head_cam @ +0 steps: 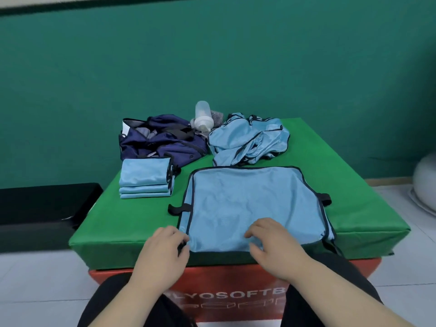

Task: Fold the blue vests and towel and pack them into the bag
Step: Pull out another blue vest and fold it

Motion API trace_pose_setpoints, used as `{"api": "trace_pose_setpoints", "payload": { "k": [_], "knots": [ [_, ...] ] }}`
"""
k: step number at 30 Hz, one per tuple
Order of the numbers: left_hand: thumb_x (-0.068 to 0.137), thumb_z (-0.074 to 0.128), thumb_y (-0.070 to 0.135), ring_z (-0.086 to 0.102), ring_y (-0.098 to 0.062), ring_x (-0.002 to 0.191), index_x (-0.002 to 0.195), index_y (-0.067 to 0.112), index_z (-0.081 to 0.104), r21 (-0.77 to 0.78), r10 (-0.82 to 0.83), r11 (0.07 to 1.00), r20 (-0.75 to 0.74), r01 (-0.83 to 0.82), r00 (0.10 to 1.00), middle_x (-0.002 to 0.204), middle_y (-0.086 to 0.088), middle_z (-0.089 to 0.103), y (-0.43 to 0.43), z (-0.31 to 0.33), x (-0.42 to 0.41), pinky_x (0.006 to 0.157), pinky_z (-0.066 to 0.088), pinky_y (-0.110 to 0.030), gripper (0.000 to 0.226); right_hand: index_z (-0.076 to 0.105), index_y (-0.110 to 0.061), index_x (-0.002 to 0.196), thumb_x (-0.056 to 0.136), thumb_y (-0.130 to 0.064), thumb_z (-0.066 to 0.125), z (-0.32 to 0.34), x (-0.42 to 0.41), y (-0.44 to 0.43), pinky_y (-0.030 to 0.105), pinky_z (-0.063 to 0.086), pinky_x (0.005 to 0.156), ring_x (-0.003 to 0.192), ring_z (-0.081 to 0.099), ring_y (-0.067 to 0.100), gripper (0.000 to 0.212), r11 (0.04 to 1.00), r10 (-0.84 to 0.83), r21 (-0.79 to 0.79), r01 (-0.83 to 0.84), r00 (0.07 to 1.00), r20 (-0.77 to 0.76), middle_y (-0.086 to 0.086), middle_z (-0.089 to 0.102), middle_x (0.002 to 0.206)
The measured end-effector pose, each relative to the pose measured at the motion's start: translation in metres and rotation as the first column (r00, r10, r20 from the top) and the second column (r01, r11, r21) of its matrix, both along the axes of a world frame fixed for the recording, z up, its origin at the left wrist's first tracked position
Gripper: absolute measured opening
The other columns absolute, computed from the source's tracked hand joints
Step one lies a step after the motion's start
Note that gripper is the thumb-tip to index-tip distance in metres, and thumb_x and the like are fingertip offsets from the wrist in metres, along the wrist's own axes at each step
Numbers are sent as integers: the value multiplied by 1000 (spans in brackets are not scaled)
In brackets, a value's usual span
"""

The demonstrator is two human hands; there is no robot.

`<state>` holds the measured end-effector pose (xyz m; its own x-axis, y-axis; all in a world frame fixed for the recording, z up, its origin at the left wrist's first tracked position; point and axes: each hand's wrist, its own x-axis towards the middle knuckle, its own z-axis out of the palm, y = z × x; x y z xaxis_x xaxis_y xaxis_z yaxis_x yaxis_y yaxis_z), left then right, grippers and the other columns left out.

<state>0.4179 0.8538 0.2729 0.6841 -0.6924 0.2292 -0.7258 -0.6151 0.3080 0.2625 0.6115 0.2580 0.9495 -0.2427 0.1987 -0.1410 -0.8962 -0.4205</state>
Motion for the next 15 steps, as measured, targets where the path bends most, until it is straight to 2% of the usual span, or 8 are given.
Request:
{"api": "trace_pose_setpoints", "payload": {
  "k": [3, 6, 8, 11, 14, 15],
  "knots": [
    [95, 55, 42, 46, -9, 101, 107, 32, 65, 38, 19, 999, -26, -18, 999, 100, 18, 52, -11, 8, 9, 89, 42, -27, 18, 66, -26, 113, 88, -30, 48, -6, 14, 8, 22, 35, 97, 112, 49, 10, 32, 998, 41, -49, -42, 999, -10, -12, 58, 111],
    [93, 53, 54, 46, -9, 100, 105, 34, 61, 105, 55, 993, -37, -51, 998, 99, 17, 53, -18, 4, 15, 89, 44, -29, 24, 64, -25, 119, 85, -32, 45, -15, 25, 16, 29, 38, 102, 116, 49, 15, 39, 996, 67, -61, -70, 996, -54, -8, 56, 118],
    [92, 54, 57, 47, -9, 94, 94, 34, 60, 117, 86, 990, -18, -83, 996, 94, 17, 54, -19, -6, 17, 85, 45, -31, 24, 63, -26, 121, 83, -35, 43, -23, 33, 19, 33, 37, 106, 120, 48, 16, 43, 992, 86, -87, -91, 995, -58, -8, 55, 123],
    [92, 59, 48, 47, -9, 83, 78, 32, 55, 89, 142, 986, -1, -141, 990, 79, 16, 53, -20, -15, 23, 79, 45, -32, 22, 59, -28, 130, 84, -38, 41, -30, 41, 18, 33, 28, 115, 132, 40, 16, 50, 987, 96, -121, -106, 991, -88, -6, 49, 136],
    [91, 60, 44, 49, -9, 84, 91, 36, 55, 42, 155, 987, -32, -154, 987, 74, 17, 56, -20, -14, 30, 83, 43, -33, 10, 55, -30, 134, 85, -38, 41, -33, 43, 16, 31, 23, 117, 135, 36, 15, 52, 985, 91, -139, -103, 992, -91, -8, 45, 140],
    [90, 60, 46, 49, -9, 85, 97, 37, 54, 44, 156, 987, -35, -155, 987, 74, 17, 56, -21, -13, 30, 84, 42, -33, 12, 54, -30, 134, 85, -38, 41, -34, 43, 15, 28, 20, 117, 135, 35, 15, 52, 984, 92, -144, -104, 992, -89, -8, 44, 140]
  ]
}}
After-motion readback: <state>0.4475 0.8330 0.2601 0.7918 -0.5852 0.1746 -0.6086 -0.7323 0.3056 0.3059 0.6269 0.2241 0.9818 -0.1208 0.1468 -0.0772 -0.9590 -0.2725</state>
